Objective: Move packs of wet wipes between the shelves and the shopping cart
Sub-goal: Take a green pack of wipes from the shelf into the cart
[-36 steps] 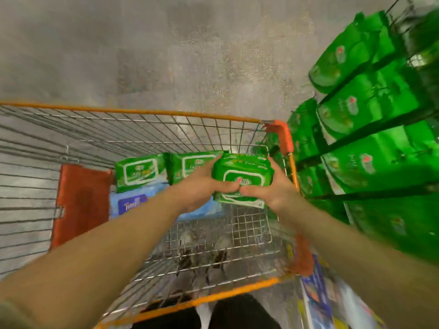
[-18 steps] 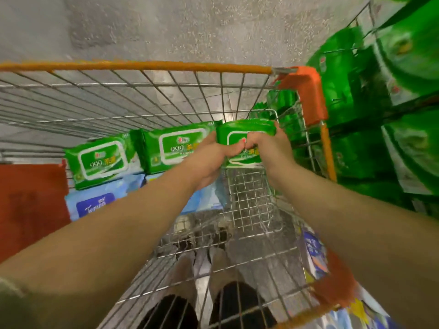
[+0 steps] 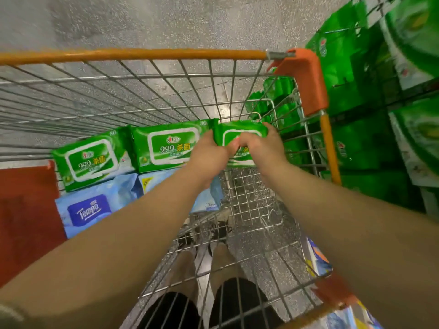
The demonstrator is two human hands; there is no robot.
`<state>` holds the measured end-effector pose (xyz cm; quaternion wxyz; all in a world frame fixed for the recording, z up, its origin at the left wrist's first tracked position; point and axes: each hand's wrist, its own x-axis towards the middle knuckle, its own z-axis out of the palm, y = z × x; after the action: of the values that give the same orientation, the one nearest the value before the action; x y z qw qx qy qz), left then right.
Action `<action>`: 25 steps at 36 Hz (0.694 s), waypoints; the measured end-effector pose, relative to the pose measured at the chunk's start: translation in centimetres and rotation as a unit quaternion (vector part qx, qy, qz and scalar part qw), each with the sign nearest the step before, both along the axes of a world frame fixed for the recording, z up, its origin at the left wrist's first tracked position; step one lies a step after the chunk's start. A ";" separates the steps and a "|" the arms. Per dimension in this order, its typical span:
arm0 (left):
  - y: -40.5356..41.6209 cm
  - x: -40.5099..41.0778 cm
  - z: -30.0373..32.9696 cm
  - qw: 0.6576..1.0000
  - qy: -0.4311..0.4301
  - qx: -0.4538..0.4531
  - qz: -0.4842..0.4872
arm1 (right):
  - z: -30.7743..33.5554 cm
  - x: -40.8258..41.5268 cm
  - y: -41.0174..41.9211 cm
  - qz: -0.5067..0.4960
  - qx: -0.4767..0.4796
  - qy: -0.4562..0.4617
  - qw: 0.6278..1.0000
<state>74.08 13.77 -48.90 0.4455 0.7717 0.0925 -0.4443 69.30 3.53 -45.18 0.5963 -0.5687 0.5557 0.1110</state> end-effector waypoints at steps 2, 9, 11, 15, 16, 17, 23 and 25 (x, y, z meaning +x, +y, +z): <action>-0.9 -0.3 -0.1 0.999 -0.024 0.022 -0.001 | -1.1 -0.1 -0.5 -0.006 -0.007 -0.003 1.000; -3.5 0.9 0.1 0.995 0.046 0.081 -0.039 | -3.1 0.2 -1.1 0.051 -0.102 -0.006 0.993; -3.6 1.0 0.2 0.992 0.017 0.114 -0.055 | -3.7 0.1 -1.2 0.085 -0.136 0.018 0.987; -4.1 0.3 0.6 0.985 -0.047 0.148 -0.070 | -4.0 0.2 -1.0 0.117 -0.223 0.040 0.967; -4.3 0.2 0.9 0.984 -0.056 0.155 -0.066 | -4.0 0.3 -0.9 0.113 -0.242 0.039 0.963; -4.5 0.1 1.3 0.983 -0.063 0.160 -0.061 | -4.0 0.3 -0.7 0.109 -0.259 0.037 0.959; -3.3 -0.3 3.6 0.990 -0.090 0.095 -0.058 | -2.5 0.4 -0.1 0.144 -0.319 0.032 0.936; -2.5 -0.3 4.7 0.990 -0.095 0.075 -0.070 | -1.3 0.6 -0.3 0.170 -0.326 0.035 0.929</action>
<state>73.75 11.25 -44.25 0.3610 0.8461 0.0288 -0.3911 69.86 3.27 -46.48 0.3302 -0.8135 0.4768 0.0427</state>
